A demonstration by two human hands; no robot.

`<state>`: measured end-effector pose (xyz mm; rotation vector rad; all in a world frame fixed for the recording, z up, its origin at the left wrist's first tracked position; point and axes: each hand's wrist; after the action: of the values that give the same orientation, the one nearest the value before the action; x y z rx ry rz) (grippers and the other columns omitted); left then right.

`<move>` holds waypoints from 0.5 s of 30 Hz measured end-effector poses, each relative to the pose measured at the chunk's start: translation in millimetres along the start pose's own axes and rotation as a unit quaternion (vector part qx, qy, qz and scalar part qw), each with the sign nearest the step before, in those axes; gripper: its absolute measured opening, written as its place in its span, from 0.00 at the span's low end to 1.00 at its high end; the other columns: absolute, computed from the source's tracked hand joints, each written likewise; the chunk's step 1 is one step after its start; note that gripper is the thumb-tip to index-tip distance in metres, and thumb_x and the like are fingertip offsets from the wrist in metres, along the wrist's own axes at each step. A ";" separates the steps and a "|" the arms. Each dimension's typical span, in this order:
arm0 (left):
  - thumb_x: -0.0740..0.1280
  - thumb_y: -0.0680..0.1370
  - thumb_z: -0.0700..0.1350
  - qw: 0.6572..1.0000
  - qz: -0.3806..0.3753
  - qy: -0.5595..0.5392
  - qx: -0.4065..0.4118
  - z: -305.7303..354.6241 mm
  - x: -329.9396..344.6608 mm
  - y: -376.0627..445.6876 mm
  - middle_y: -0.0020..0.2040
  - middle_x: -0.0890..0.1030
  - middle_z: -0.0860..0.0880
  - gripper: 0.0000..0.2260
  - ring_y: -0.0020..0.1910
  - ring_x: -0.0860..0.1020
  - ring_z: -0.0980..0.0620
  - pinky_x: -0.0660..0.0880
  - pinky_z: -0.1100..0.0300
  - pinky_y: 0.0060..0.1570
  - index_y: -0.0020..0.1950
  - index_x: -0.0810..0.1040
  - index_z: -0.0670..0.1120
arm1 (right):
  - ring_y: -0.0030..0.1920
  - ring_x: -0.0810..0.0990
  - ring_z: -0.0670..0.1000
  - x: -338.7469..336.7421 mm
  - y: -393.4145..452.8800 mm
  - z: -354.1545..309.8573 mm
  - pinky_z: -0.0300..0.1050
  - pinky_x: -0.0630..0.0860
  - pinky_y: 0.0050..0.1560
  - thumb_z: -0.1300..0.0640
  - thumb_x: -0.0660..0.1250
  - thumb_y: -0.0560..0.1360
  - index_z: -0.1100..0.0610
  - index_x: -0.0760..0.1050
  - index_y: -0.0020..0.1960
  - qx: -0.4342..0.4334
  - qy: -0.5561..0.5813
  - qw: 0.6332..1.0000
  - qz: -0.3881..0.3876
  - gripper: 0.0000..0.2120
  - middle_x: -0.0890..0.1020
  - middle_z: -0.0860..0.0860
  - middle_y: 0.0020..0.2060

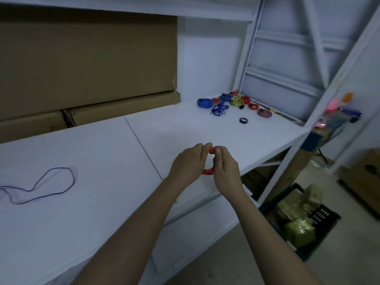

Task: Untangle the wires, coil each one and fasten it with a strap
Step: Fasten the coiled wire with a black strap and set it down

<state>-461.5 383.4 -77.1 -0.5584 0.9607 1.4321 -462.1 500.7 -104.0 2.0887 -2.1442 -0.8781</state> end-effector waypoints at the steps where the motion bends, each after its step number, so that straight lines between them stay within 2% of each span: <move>1: 0.49 0.85 0.48 1.000 -0.002 -0.004 -0.005 2.7 6.9 8.4 0.58 0.78 0.44 0.18 0.49 0.78 0.47 0.69 0.60 0.43 0.71 0.68 0.46 | 0.36 0.75 0.37 -5.6 5.5 6.6 0.28 0.68 0.38 0.54 0.49 0.84 0.51 0.72 0.51 0.010 0.001 1.000 -0.007 0.13 0.75 0.42 0.36; 4: 0.48 0.84 0.53 0.999 0.008 -0.030 -0.022 23.8 36.2 50.1 0.52 0.81 0.45 0.20 0.46 0.78 0.48 0.71 0.58 0.44 0.63 0.75 0.47 | 0.32 0.74 0.42 -32.6 35.9 38.1 0.39 0.73 0.35 0.52 0.49 0.84 0.49 0.70 0.47 0.038 0.020 0.999 -0.021 0.13 0.76 0.48 0.33; 7: 0.48 0.84 0.52 1.000 0.000 -0.025 -0.009 41.5 60.4 100.1 0.54 0.81 0.45 0.20 0.50 0.79 0.46 0.74 0.53 0.49 0.65 0.74 0.47 | 0.26 0.72 0.41 -57.3 77.1 67.4 0.37 0.70 0.28 0.54 0.50 0.84 0.48 0.70 0.46 0.053 0.056 0.997 -0.017 0.13 0.74 0.49 0.29; 9: 0.48 0.84 0.54 0.998 -0.010 -0.064 -0.010 49.9 75.4 134.7 0.53 0.81 0.45 0.20 0.51 0.79 0.45 0.72 0.56 0.47 0.64 0.74 0.47 | 0.25 0.69 0.42 -73.7 107.3 87.4 0.36 0.67 0.28 0.55 0.51 0.84 0.50 0.71 0.45 0.053 0.053 0.997 -0.009 0.13 0.73 0.49 0.28; 12: 0.48 0.84 0.55 0.992 -0.061 -0.111 -0.018 62.1 96.7 186.6 0.46 0.77 0.48 0.20 0.41 0.79 0.46 0.69 0.61 0.34 0.63 0.75 0.48 | 0.27 0.69 0.40 -99.2 152.3 119.9 0.33 0.66 0.30 0.56 0.53 0.83 0.50 0.72 0.44 0.053 0.029 0.998 -0.003 0.13 0.73 0.48 0.29; 14: 0.48 0.82 0.60 0.983 -0.090 -0.153 -0.045 67.9 110.1 222.2 0.44 0.78 0.50 0.22 0.33 0.77 0.50 0.71 0.59 0.34 0.58 0.76 0.49 | 0.28 0.70 0.39 -117.3 181.4 142.8 0.31 0.66 0.30 0.56 0.53 0.83 0.49 0.73 0.44 0.047 0.004 0.999 -0.002 0.13 0.73 0.46 0.29; 15: 0.48 0.82 0.61 0.980 -0.103 -0.159 -0.053 70.1 117.0 241.4 0.45 0.79 0.50 0.23 0.33 0.77 0.50 0.73 0.57 0.37 0.56 0.76 0.48 | 0.28 0.71 0.39 -126.6 196.7 155.0 0.31 0.66 0.31 0.56 0.54 0.83 0.49 0.73 0.44 0.046 -0.008 0.999 0.001 0.13 0.74 0.46 0.30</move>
<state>-694.9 533.1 -82.0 -0.4734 0.5586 1.3405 -689.6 664.9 -109.6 2.1271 -2.2365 -0.8132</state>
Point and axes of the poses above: each hand's wrist, its own y-axis towards the middle knuckle, its own x-axis out of the palm, z = x × y
